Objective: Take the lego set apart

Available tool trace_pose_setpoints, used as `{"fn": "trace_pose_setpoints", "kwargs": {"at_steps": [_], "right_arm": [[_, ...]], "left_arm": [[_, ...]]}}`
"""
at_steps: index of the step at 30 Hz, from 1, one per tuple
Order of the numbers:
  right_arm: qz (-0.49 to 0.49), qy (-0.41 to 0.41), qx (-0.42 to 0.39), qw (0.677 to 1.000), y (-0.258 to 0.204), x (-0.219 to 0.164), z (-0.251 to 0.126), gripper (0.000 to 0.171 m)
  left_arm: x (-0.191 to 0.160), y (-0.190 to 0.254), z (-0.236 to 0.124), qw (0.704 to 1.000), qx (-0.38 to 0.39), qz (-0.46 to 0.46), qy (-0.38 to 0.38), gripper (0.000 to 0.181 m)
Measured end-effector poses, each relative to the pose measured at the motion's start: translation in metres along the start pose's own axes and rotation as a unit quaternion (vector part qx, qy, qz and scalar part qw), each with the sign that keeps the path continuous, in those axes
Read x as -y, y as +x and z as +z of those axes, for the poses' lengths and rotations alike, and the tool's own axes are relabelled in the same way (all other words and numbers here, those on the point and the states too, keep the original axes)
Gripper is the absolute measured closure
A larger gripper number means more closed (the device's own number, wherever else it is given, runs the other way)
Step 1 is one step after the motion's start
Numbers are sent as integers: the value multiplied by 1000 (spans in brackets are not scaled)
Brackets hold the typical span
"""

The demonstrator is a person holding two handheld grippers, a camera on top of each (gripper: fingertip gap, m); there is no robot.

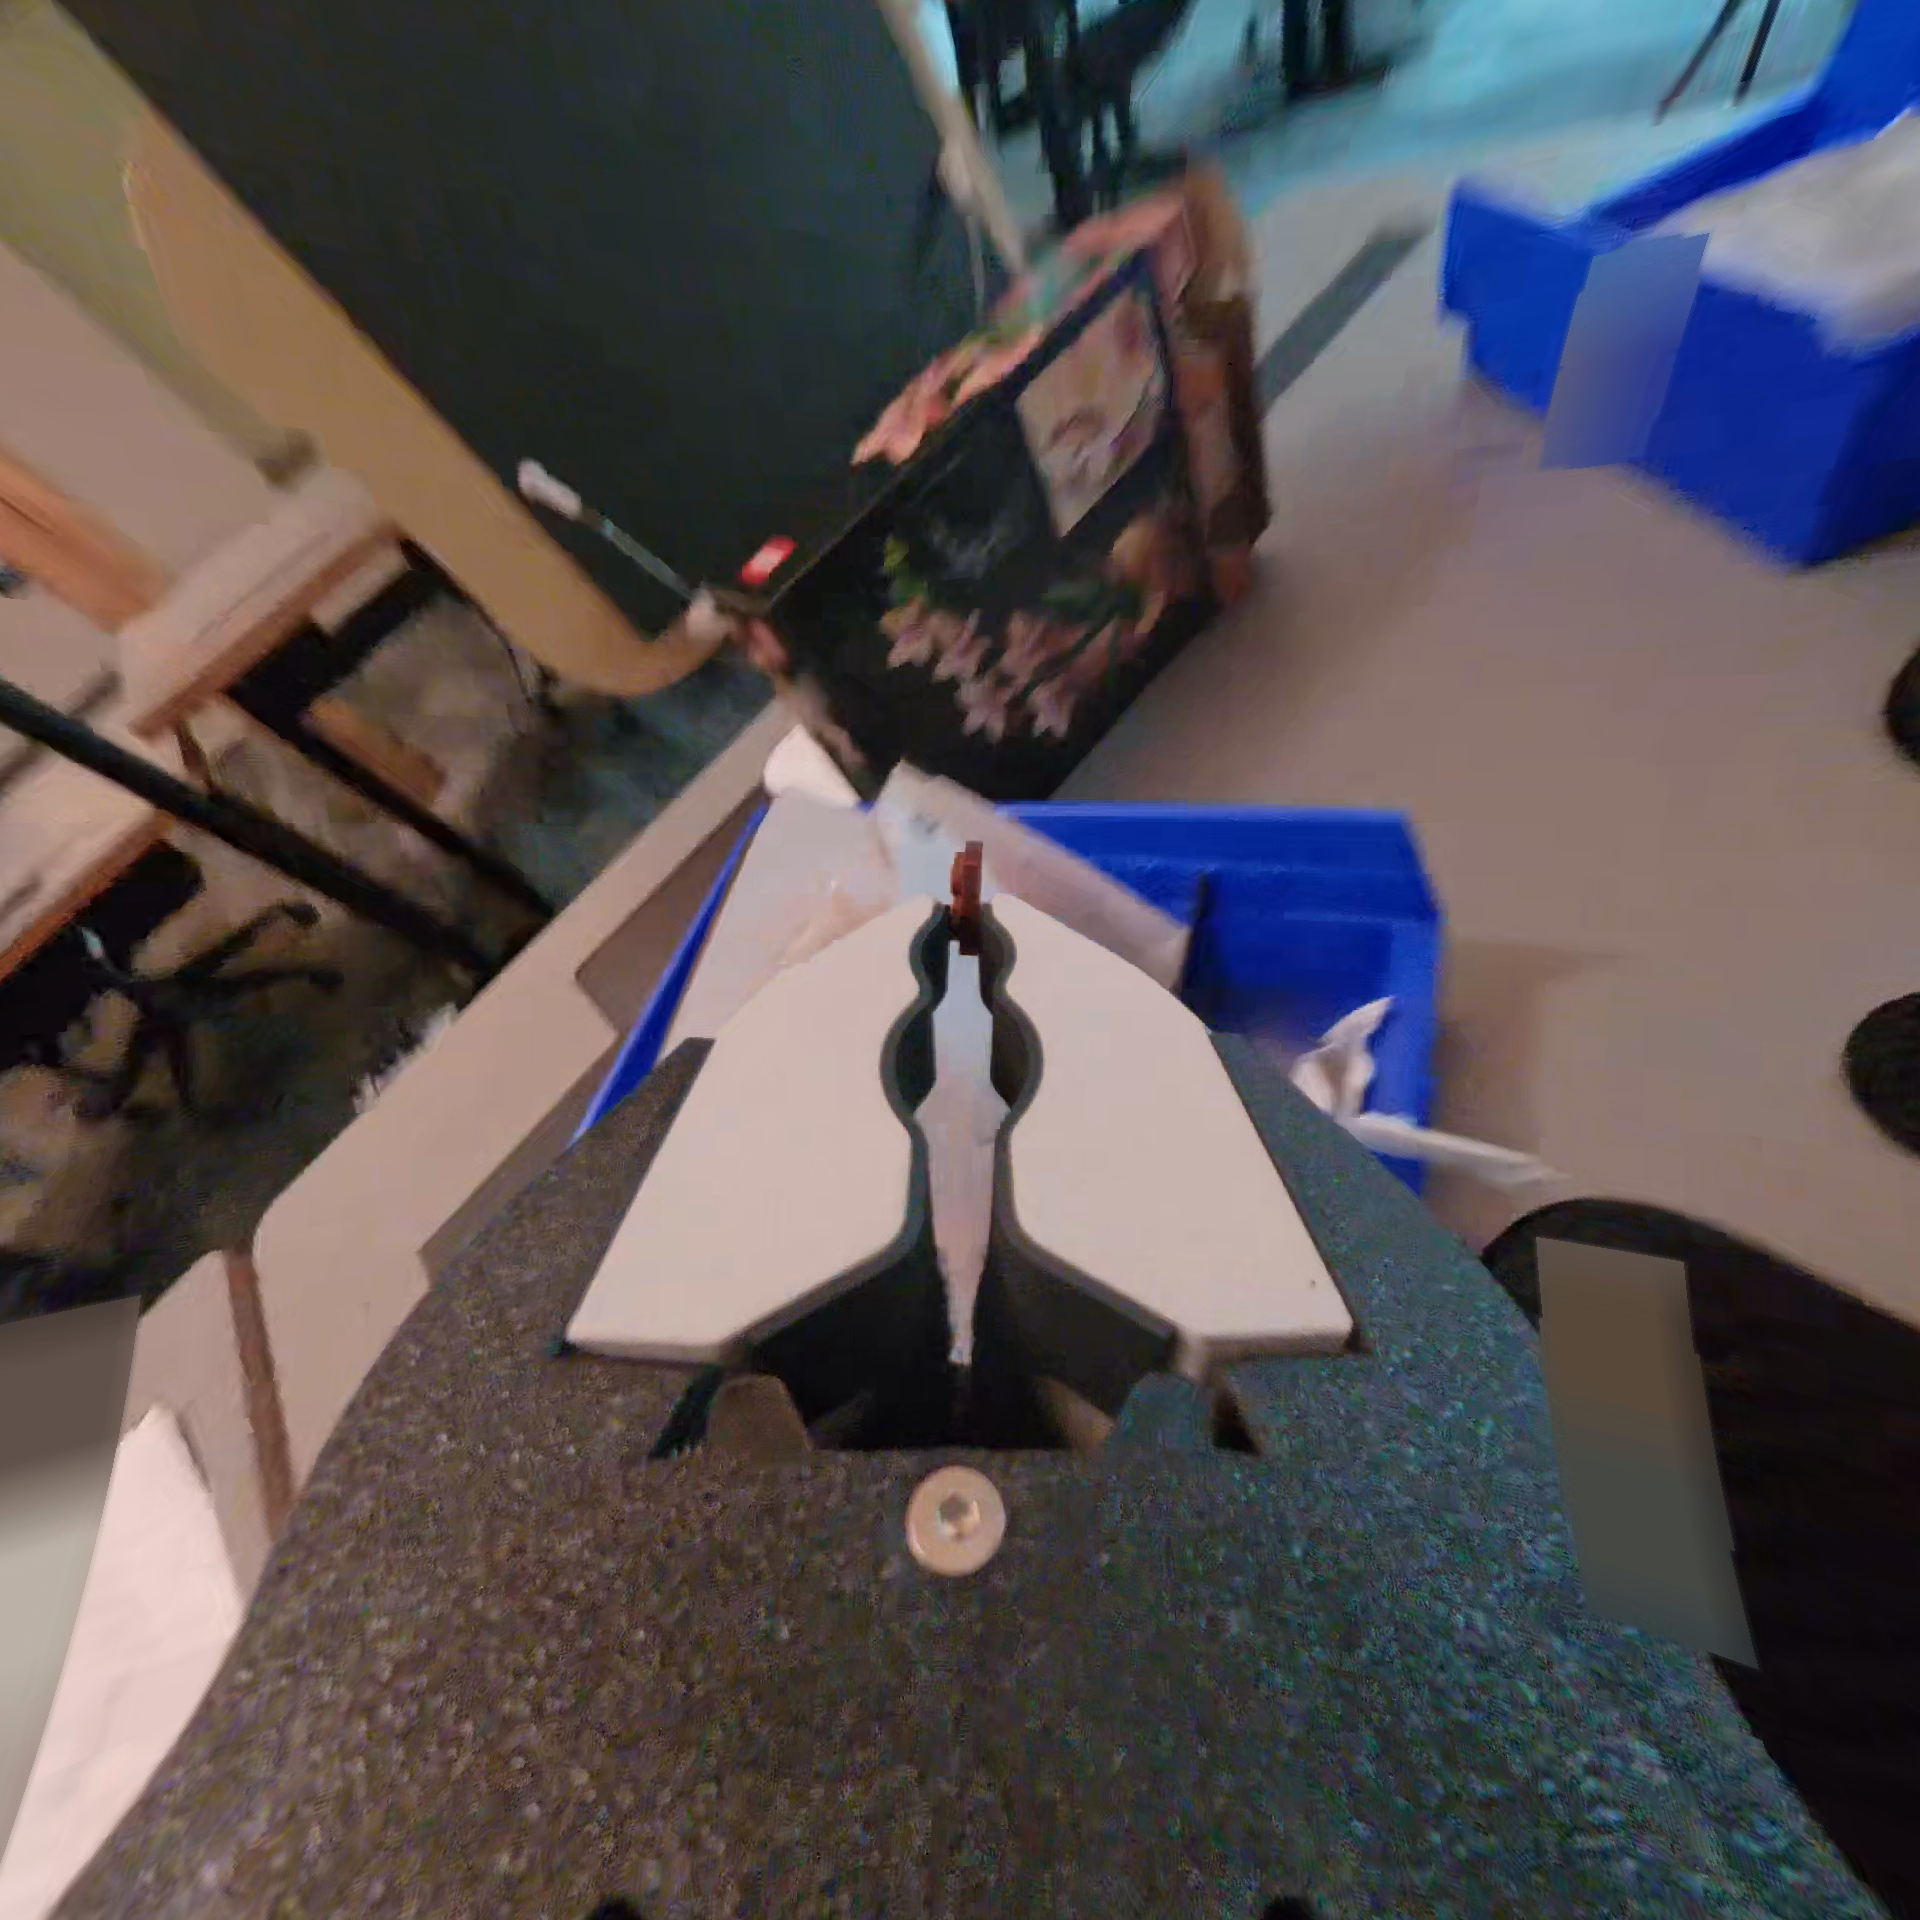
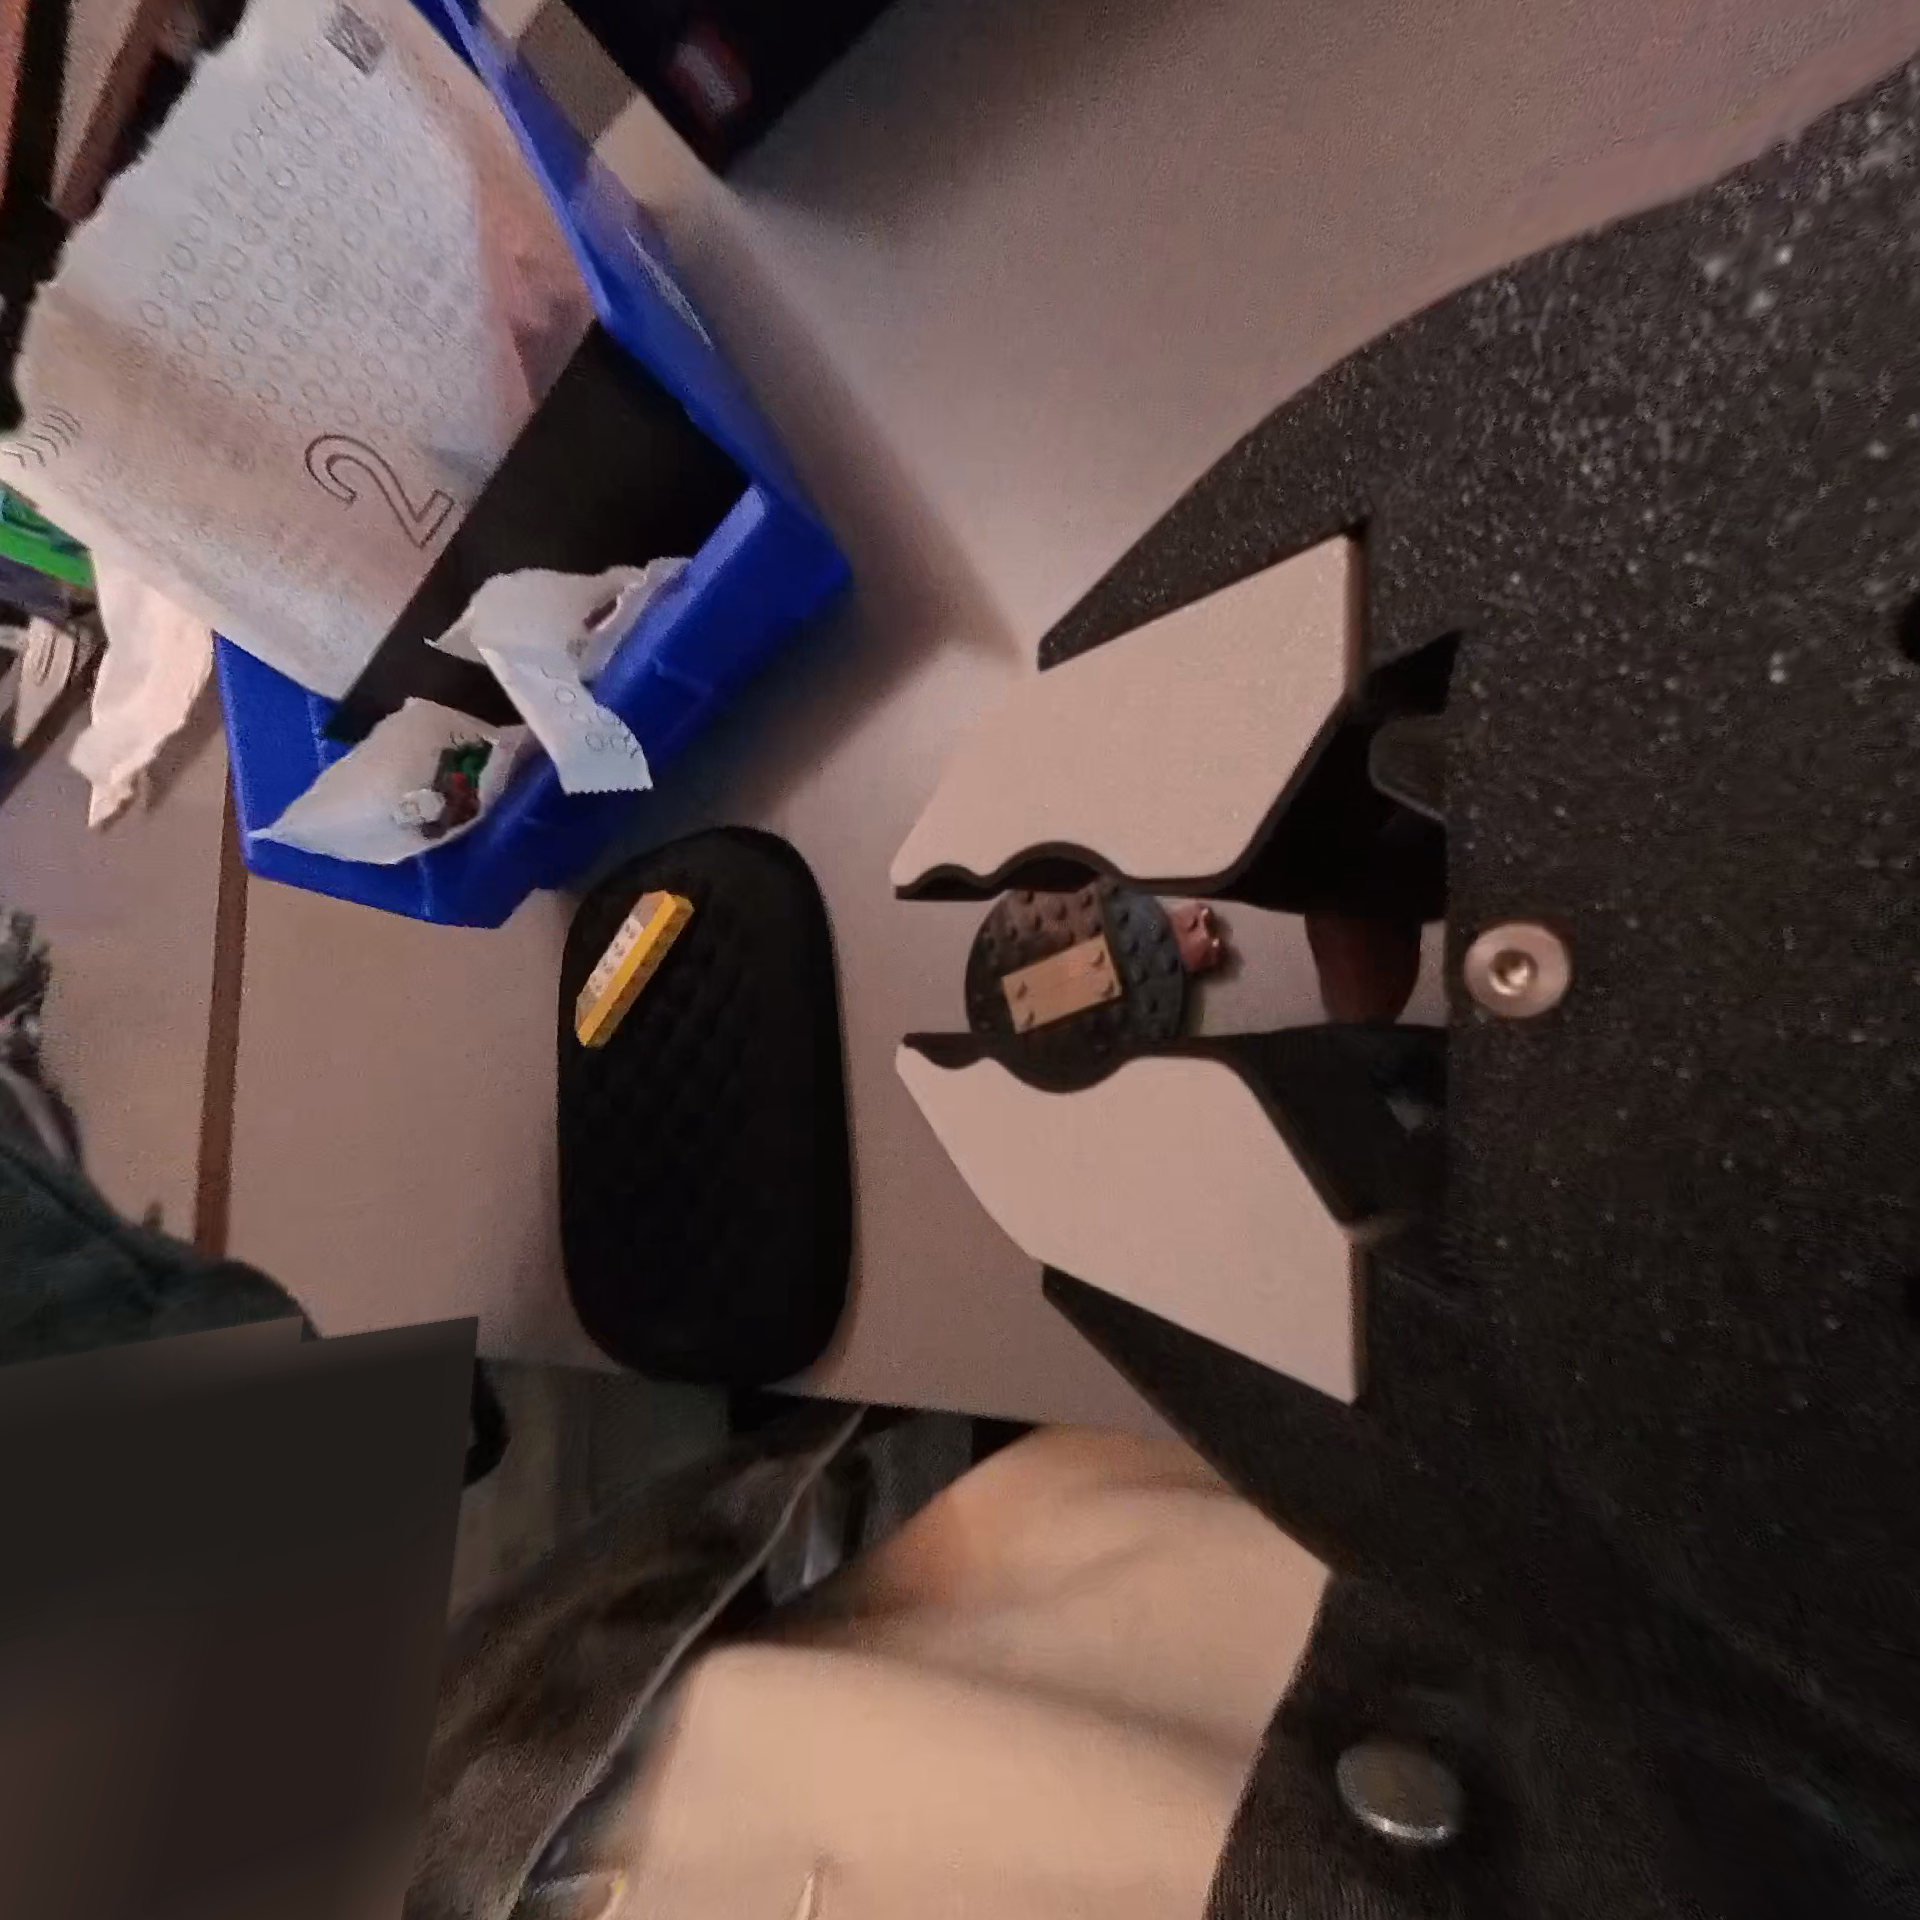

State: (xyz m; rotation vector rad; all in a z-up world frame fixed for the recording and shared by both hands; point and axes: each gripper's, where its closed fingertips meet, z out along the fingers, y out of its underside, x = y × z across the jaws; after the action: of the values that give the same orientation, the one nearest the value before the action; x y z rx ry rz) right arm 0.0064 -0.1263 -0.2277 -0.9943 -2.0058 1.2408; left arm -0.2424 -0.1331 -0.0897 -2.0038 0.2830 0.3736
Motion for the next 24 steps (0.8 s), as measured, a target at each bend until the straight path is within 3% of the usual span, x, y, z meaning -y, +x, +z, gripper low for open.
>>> {"fn": "trace_pose_setpoints", "kwargs": {"at_steps": [3,6,9,16,19,21,24], "right_arm": [[58,28,35,997,-1,3,-4,148],[53,32,16,998,7,1,-10,148],[56,15,11,998,10,-8,-10,148],[49,3,20,999,7,-17,-8,146],[65,5,7,998,15,-18,-14,146],[73,-11,3,997,18,-24,-19,146],[82,-87,15,993,17,-47,-18,145]], "left_arm": [[-24,-42,33,989,-59,-12,-133,177],[-57,-50,59,954,-155,-51,-253,177],[-74,-46,70,919,-228,-100,-305,174],[-64,-49,68,927,-234,-103,-273,161],[-24,-42,54,961,-207,-88,-161,162],[2,-9,35,971,-214,-59,-84,162],[-4,69,17,973,-217,20,-80,160]]}}
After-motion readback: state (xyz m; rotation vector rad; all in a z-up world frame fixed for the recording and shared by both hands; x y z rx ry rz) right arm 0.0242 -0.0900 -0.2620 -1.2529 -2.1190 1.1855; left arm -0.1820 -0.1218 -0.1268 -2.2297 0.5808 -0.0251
